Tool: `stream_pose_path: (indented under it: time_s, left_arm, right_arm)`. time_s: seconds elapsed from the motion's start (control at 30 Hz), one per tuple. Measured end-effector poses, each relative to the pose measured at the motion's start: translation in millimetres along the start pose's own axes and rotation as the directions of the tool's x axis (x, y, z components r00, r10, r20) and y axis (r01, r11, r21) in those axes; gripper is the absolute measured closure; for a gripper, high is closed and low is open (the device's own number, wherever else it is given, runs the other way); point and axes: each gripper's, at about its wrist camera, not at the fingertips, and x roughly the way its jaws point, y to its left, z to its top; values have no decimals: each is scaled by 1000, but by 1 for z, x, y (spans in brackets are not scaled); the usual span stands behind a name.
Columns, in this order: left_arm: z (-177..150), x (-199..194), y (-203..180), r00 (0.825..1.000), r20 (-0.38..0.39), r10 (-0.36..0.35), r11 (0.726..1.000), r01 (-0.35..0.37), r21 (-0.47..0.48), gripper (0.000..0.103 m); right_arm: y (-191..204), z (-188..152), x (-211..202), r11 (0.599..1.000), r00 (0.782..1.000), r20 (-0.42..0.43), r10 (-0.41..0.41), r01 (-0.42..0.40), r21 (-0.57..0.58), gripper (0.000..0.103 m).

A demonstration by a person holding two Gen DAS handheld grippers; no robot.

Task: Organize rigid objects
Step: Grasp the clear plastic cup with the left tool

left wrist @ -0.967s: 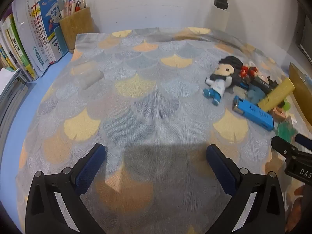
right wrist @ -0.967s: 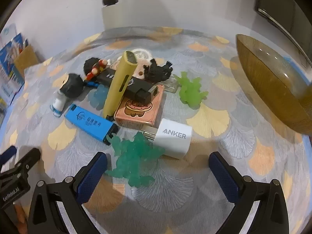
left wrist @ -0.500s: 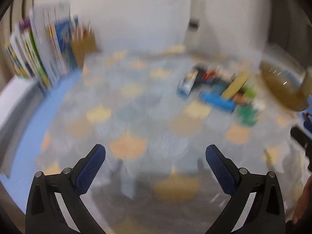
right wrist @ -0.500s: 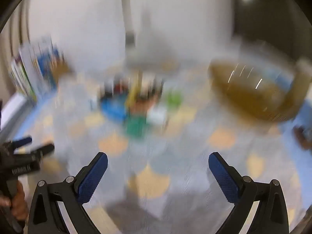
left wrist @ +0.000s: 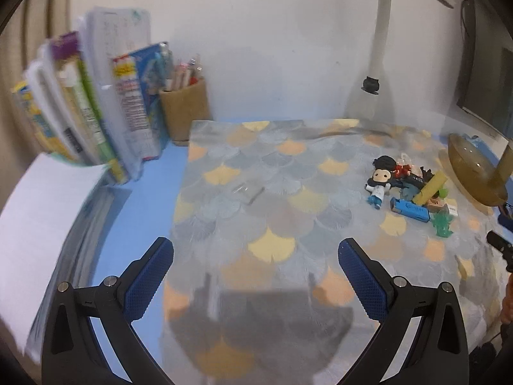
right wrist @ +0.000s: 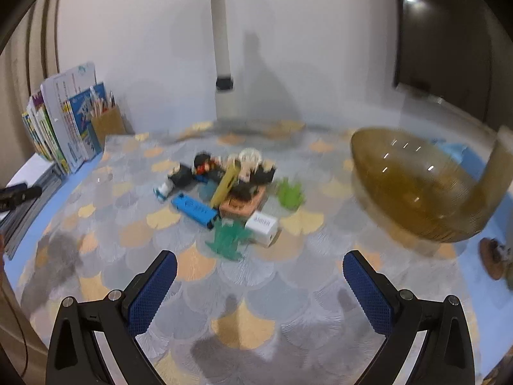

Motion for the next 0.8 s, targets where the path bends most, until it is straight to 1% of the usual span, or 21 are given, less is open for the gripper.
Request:
stream_pose_path:
  time_s: [0.07,0.13,0.17,0.23,0.27,0.3,0.37,0.4,0.47,0.57,0.6,0.7,0.73,0.8]
  left_arm:
    - [12,20,4,999,-34,-13,1000,13,-17,1]
    - [25,47,5,994,-79,-69,997,66,-36,1]
    - [29,56,5,993,-87,-84,996,80,-41,1]
    - [39,80,8,987,-123,-106,994,100,-54,1]
    - [43,92,10,985,-137,-108,993,101,-58,1]
    - [46,104,13,982,-154,-111,993,103,-58,1]
    - [49,121,18,976,-180,-120,992,113,-48,1]
    - [50,130,21,973,-192,-125,992,120,-38,1]
    - [51,141,24,966,-207,-153,988,149,-35,1]
    - [52,150,30,955,-212,-209,978,200,-59,1]
    - [52,154,30,952,-214,-219,976,211,-60,1]
    - [52,162,29,948,-226,-226,974,224,-37,2]
    - [52,164,29,947,-230,-224,974,223,-29,4]
    - [53,167,24,948,-232,-220,975,224,-9,5]
  right_arm:
    - [0,2,11,1000,999,-42,-4,4,-11,0]
    - [-1,7,17,999,996,-87,1,-3,-34,0]
    - [-3,12,21,998,993,-121,13,-19,-53,0]
    - [-8,19,29,995,991,-133,24,-37,-98,3]
    - [-12,23,34,991,990,-134,32,-49,-126,9]
    - [-14,25,39,987,989,-141,34,-55,-148,19]
    - [-22,30,54,980,982,-182,52,-86,-182,30]
    - [-25,31,62,975,977,-201,68,-108,-194,31]
    - [-28,32,78,963,967,-237,91,-146,-228,31]
    - [-28,34,98,944,949,-285,133,-209,-256,39]
    - [-26,35,104,937,944,-295,148,-229,-263,39]
    - [-25,39,114,920,935,-303,185,-273,-282,40]
    - [-26,40,115,912,930,-306,204,-294,-286,40]
    - [-25,39,115,891,920,-321,223,-327,-317,45]
